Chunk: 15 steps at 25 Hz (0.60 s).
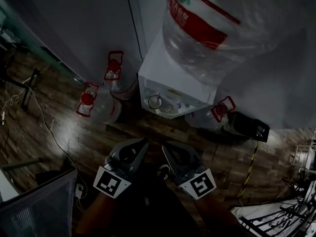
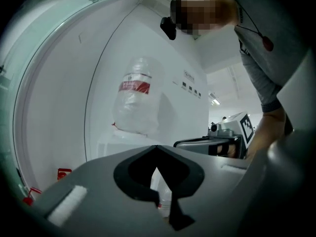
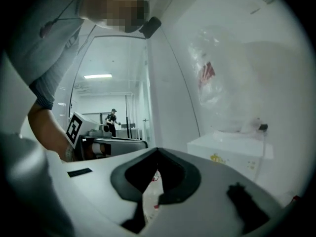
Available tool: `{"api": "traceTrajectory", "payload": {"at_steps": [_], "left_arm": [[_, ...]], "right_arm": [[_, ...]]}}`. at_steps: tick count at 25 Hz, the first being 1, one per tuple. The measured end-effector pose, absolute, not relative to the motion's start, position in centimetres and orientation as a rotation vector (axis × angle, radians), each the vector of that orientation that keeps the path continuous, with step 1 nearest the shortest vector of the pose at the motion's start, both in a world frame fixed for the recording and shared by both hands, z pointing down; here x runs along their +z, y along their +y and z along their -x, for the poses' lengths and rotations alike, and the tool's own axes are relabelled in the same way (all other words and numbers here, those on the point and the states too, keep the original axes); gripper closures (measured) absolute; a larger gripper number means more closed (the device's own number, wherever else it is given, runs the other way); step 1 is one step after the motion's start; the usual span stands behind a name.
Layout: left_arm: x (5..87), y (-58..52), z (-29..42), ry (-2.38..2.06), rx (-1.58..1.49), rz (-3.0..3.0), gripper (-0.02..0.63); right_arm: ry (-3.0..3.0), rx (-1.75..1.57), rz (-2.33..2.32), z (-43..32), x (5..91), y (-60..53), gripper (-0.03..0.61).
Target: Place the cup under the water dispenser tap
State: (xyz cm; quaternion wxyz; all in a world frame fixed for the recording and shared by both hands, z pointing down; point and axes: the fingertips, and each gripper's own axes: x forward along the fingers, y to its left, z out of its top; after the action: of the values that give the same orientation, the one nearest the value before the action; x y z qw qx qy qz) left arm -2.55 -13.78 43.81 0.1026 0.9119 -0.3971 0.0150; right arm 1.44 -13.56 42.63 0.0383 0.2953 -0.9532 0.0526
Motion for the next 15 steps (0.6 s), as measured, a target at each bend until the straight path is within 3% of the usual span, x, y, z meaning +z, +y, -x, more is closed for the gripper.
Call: {"api": "traceTrajectory", "payload": {"at_steps": [15], "left_arm": [[27.6, -5.1, 0.5, -1.162, 0.029, -2.746, 0.606]], "right_arm": [[-2.951, 0.090, -0.788, -3.4, 27.5, -5.2, 0.565]]}}
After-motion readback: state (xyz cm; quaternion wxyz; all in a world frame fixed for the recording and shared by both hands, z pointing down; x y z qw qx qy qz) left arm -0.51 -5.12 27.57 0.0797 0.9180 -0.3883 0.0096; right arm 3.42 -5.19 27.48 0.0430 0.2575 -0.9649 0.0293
